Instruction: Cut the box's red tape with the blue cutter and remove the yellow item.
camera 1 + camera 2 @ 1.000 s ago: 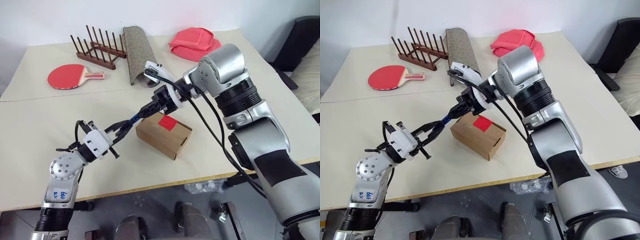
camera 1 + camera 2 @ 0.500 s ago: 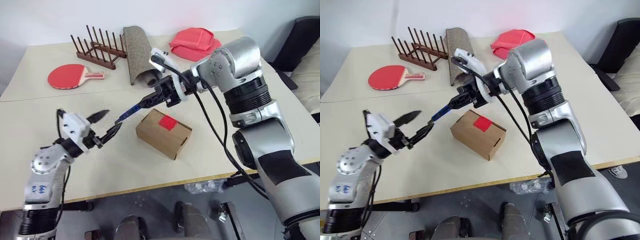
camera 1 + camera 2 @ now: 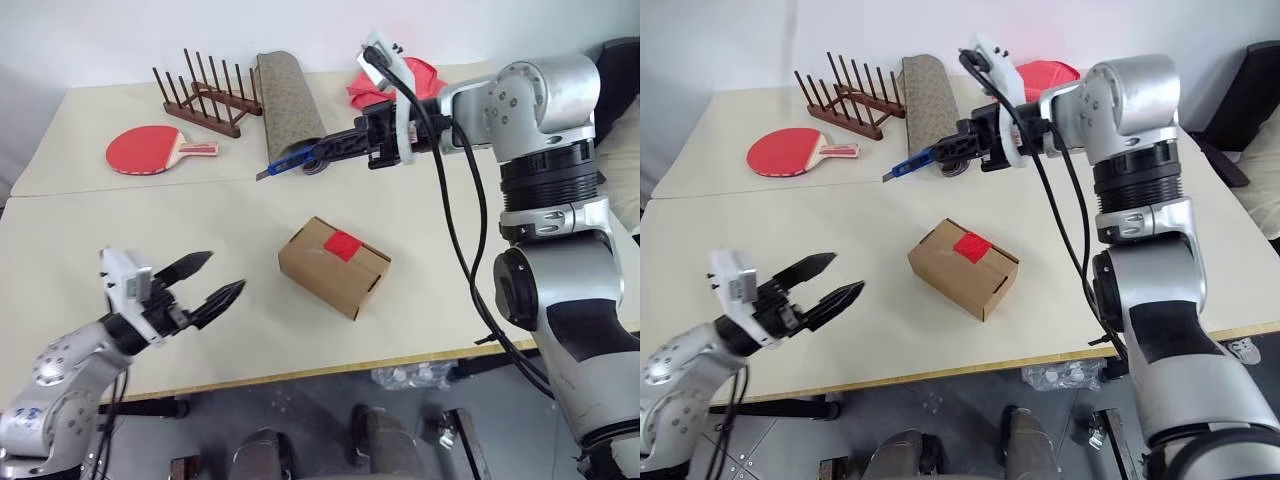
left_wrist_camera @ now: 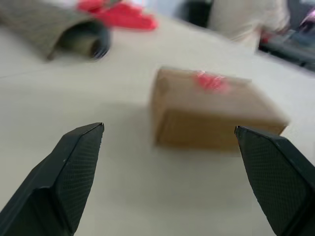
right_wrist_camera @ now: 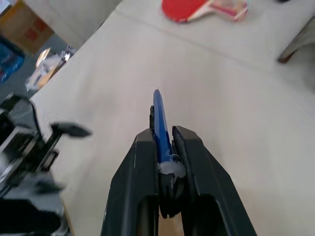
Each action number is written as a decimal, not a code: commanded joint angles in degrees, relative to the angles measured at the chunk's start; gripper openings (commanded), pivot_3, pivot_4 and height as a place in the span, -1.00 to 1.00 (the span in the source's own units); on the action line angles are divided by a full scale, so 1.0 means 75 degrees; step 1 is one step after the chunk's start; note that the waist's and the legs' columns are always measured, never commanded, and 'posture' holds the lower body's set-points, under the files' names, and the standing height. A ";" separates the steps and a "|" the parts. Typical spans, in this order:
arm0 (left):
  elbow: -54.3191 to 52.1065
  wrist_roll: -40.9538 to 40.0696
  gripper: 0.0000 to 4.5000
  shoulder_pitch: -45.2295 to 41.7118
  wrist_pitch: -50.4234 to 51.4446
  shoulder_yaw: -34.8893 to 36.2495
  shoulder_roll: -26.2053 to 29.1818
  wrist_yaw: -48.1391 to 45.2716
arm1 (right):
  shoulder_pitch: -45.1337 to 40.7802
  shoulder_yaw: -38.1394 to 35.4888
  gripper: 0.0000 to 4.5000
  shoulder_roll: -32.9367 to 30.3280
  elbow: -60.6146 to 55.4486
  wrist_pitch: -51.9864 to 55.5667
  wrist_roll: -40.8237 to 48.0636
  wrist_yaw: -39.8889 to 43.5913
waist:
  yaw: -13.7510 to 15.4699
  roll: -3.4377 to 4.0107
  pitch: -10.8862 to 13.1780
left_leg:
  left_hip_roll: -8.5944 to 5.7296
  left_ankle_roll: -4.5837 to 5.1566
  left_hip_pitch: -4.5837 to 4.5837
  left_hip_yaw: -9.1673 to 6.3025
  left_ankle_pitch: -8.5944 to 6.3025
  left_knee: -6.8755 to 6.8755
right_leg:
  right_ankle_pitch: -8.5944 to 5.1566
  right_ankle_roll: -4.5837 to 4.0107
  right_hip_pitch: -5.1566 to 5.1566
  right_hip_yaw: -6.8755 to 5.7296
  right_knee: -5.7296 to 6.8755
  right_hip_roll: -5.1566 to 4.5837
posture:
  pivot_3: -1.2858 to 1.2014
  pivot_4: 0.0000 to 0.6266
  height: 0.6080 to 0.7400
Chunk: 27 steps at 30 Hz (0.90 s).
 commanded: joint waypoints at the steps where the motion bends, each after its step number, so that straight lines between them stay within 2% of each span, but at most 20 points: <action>1: -0.0544 -0.0327 0.61 -0.0883 0.0492 -0.0879 -0.0258 0.0425 | 0.0348 -0.0486 -0.93 -0.0465 -0.1012 0.0192 0.0321 -0.0088 | 0.0066 -0.0001 0.0000 | -0.0001 0.0001 0.0001 -0.0002 0.0000 0.0001 | 0.0001 0.0001 0.0003 0.0000 -0.0001 0.0000 | 0.03 -0.52 1.00; 5: -0.0357 -0.0107 0.07 -0.2090 0.0956 -0.1877 -0.0768 0.0951 | 0.0862 -0.0787 -0.93 -0.0747 -0.1896 0.0578 0.0494 -0.0438 | 0.0078 -0.0001 0.0000 | -0.0005 0.0000 0.0000 0.0000 0.0001 -0.0003 | 0.0002 0.0004 0.0000 0.0000 -0.0001 0.0001 | 0.03 -0.52 1.00; 6: -0.0272 -0.0082 0.00 -0.2258 0.1074 -0.1995 -0.0818 0.1016 | 0.0928 -0.0830 -0.93 -0.0766 -0.2018 0.0648 0.0507 -0.0529 | 0.0073 -0.0002 0.0001 | -0.0005 0.0000 -0.0002 0.0000 0.0001 -0.0003 | 0.0002 0.0004 0.0000 0.0000 -0.0002 0.0002 | 0.03 -0.52 1.00; 7: -0.0149 -0.0017 -0.15 -0.2465 0.1325 -0.2148 -0.0788 0.1097 | 0.1032 -0.0802 -0.93 -0.0826 -0.2191 0.0679 0.0483 -0.0619 | 0.0060 -0.0001 0.0000 | -0.0004 0.0001 -0.0002 0.0001 0.0001 -0.0004 | 0.0002 0.0004 0.0000 0.0000 -0.0004 0.0003 | 0.03 -0.52 1.00; 8: 0.0076 0.0096 -0.20 -0.2743 0.1637 -0.2327 -0.0682 0.1144 | 0.1137 -0.0794 -0.93 -0.0886 -0.2360 0.0714 0.0474 -0.0696 | 0.0026 -0.0001 0.0001 | -0.0004 0.0001 0.0000 0.0000 0.0001 -0.0004 | 0.0002 0.0004 0.0000 0.0000 -0.0003 0.0004 | 0.03 -0.52 1.00; 10: 0.0628 0.0174 -0.43 -0.3283 0.2348 -0.2543 -0.0429 0.1203 | 0.1339 -0.0540 -0.93 -0.1107 -0.2753 0.0686 0.0384 -0.0800 | 0.0026 0.0000 0.0001 | -0.0003 -0.0004 0.0005 -0.0002 0.0004 -0.0010 | 0.0002 0.0004 0.0000 0.0001 0.0000 0.0010 | 0.03 -0.52 1.00; 14: 0.1512 0.0338 -0.99 -0.4102 0.3046 -0.2732 -0.0195 0.1088 | 0.1692 -0.0265 -0.93 -0.1342 -0.3376 0.0683 0.0378 -0.1032 | 0.0026 0.0000 0.0002 | -0.0002 -0.0003 0.0008 0.0000 0.0011 -0.0006 | 0.0002 0.0004 0.0000 0.0007 0.0002 0.0014 | 0.03 -0.52 1.00; 22: 0.2248 0.1142 -1.00 -0.5055 0.3346 -0.3452 0.0290 0.0203 | 0.2053 -0.0127 -0.93 -0.1508 -0.4166 0.0666 0.0618 -0.1134 | 0.0067 0.0000 0.0005 | -0.0003 -0.0004 0.0000 0.0000 0.0010 -0.0013 | 0.0002 0.0004 -0.0003 0.0000 -0.0007 0.0014 | 0.03 -0.52 1.00; 27: 0.2568 0.1416 -1.00 -0.5413 0.3569 -0.3805 0.0320 -0.0224 | 0.2368 0.0123 -0.93 -0.1737 -0.4637 0.0753 0.0721 -0.1093 | 0.0089 -0.0001 0.0005 | -0.0003 -0.0004 -0.0001 0.0000 0.0011 -0.0009 | 0.0002 0.0004 -0.0003 0.0001 -0.0007 0.0014 | 0.03 -0.52 1.00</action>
